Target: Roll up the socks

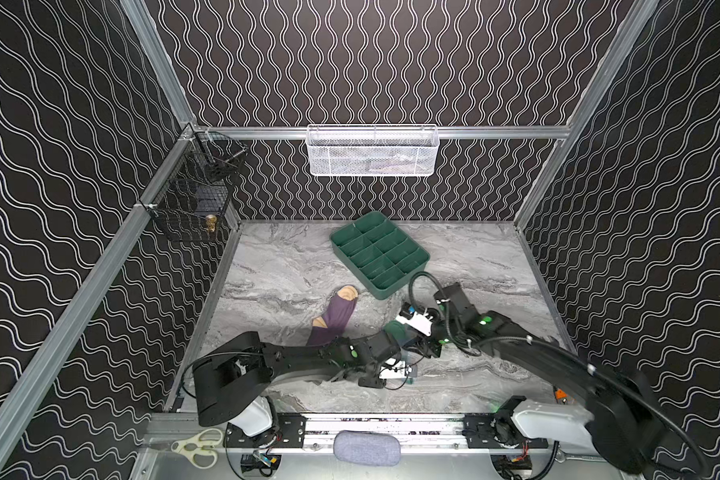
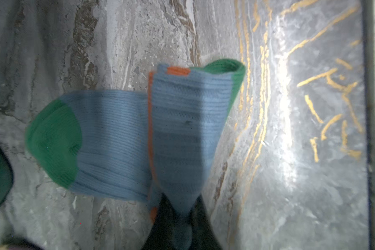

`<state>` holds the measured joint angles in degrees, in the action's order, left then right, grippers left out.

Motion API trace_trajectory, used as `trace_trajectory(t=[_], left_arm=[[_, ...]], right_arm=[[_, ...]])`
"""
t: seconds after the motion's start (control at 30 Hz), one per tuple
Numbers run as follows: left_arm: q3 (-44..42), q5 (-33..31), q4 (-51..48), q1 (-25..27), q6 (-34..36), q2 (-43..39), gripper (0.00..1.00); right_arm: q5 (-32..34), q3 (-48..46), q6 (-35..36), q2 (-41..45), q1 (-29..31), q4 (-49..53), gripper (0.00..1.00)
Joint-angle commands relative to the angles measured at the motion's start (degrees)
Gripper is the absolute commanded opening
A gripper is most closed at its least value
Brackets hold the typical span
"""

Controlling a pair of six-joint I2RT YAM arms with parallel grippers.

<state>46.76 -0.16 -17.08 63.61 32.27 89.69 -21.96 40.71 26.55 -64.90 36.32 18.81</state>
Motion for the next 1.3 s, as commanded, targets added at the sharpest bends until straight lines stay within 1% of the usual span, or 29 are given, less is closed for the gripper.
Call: trace_trajectory(t=[0.0, 0.03, 0.1, 0.17, 0.2, 0.23, 0.3, 0.37, 0.47, 0.53, 0.57, 0.6, 0.63, 0.67, 0.73, 0.77, 0.83, 0.93, 1.03, 1.17, 1.27], left_arm=[[3.3, 9.98, -13.31, -2.84, -3.48, 1.93, 0.0], [4.3, 10.27, -14.33, -3.87, -4.14, 2.64, 0.0], [6.59, 11.41, -17.18, -6.29, -4.79, 4.79, 0.0], [8.22, 12.48, -19.27, -7.64, -5.21, 6.66, 0.0], [9.06, 13.01, -19.8, -8.14, -5.54, 7.63, 0.0], [9.77, 13.56, -20.39, -8.55, -6.07, 8.52, 0.0], [11.6, 15.64, -21.88, -9.86, -7.02, 11.02, 0.0], [13.2, 16.53, -22.91, -10.87, -7.89, 13.86, 0.0], [15.18, 16.55, -23.78, -12.36, -9.1, 17.69, 0.0], [16.3, 16.92, -24.25, -13.26, -9.96, 19.59, 0.0], [16.66, 16.94, -24.31, -13.66, -10.48, 20.26, 0.0], [16.82, 17.01, -24.18, -14.09, -10.72, 20.68, 0.0], [16.97, 16.96, -24.09, -14.5, -11.12, 20.99, 0.0], [17.27, 16.87, -24.11, -14.8, -11.38, 21.4, 0.0], [17.89, 16.41, -24.32, -15.41, -11.92, 22.29, 0.0], [18.35, 16.26, -24.62, -15.66, -12.05, 22.9, 0.0], [19.02, 16.27, -24.8, -16.05, -12.2, 23.65, 0.0], [19.25, 16.86, -24.63, -16.22, -12.15, 24.28, 0.0], [19.16, 16.87, -24.69, -16.24, -11.97, 24.65, 0.0], [18.96, 16.74, -24.78, -16.23, -11.47, 24.92, 0.0], [18.9, 16.92, -24.87, -16.24, -11.27, 25.18, 0.0]], right_arm=[[11.88, -2.83, -7.22, 9.17, -0.49, -9.61, 0.63], [16.95, -3.58, -9.44, 12.5, -0.52, -11.53, 0.66], [25.34, -4.81, -16.61, 20.64, -0.74, -15.33, 0.72], [27.85, -5.11, -22.85, 27.86, -0.74, -17.21, 0.79], [26.5, -4.95, -23.85, 31.06, -0.8, -17.56, 0.79], [23.73, -4.52, -23.62, 33.57, -0.72, -16.83, 0.79], [13.99, -3.84, -18.62, 38.24, -0.74, -14.28, 0.73], [6.55, -4.31, -14.16, 40.15, -0.63, -11.72, 0.69], [-0.13, -3.06, -9.46, 37.67, -0.54, -2.56, 0.63], [-3.01, -1.85, -7.48, 34.3, 0.05, 2.7, 0.56], [-3.24, -1.44, -6.79, 32.67, 1.1, 4.55, 0.54], [-2.43, -1.47, -6.09, 31.64, 2.46, 5.5, 0.54], [0.14, -1.88, -4.96, 30.73, 5.05, 6.03, 0.54], [4.93, -2.58, -3.3, 30.12, 8.1, 6.21, 0.54], [15.76, -3.87, 0.0, 27.94, 17.17, 6.15, 0.57], [21.89, -4.48, 1.7, 26.18, 21.8, 6.11, 0.57], [31.35, -5.6, 4.5, 20.78, 28.98, 5.91, 0.57], [39.35, -6.6, 5.82, 11.43, 35.07, 4.55, 0.56], [41.43, -7.83, 5.84, 4.06, 37.33, 0.01, 0.55], [40.66, -11.79, 9.15, -2.12, 37.25, -13.71, 0.57], [42.17, -12.85, 11.09, -6.71, 36.25, -18.79, 0.58]])
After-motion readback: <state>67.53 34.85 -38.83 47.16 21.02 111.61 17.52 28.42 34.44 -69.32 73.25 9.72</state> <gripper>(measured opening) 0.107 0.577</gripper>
